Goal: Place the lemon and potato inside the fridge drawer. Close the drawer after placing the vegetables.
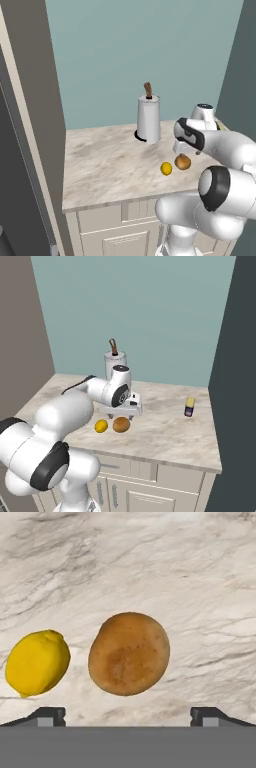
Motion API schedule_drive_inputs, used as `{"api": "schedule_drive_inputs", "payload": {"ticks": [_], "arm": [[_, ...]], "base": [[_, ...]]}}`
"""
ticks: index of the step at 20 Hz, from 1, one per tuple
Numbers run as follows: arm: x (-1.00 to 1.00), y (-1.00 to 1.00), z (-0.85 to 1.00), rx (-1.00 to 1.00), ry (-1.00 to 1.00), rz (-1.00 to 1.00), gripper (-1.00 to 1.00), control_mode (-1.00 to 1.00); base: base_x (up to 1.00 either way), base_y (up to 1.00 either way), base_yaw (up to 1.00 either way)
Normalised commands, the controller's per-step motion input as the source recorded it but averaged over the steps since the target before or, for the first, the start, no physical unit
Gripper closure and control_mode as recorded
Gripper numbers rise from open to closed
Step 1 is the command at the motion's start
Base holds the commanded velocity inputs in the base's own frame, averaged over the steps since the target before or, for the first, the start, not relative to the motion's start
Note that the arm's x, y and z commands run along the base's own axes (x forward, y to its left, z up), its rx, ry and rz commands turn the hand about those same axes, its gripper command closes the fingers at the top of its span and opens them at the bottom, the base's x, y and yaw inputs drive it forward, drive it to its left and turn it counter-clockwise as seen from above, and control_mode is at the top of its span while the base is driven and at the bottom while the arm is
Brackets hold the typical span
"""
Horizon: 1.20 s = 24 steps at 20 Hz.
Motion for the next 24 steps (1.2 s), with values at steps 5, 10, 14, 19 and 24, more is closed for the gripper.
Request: {"api": "schedule_drive_inputs", "payload": {"ticks": [5, 10, 14, 19, 24], "arm": [[0.11, 0.01, -0.33, 0.00, 0.03, -0.01, -1.00, -1.00], [0.07, 0.09, -0.02, 0.00, 0.00, -0.10, -1.00, -1.00], [0.05, 0.12, -0.10, 0.00, 0.03, -0.10, -1.00, -1.00], [0.02, 0.01, -0.18, 0.00, 0.01, -0.04, -1.00, -1.00], [0.09, 0.00, -0.21, 0.00, 0.00, -0.02, -1.00, -1.00]], "base": [[0.00, 0.00, 0.00], [0.00, 0.00, 0.00], [0.00, 0.00, 0.00], [0.00, 0.00, 0.00], [0.00, 0.00, 0.00]]}}
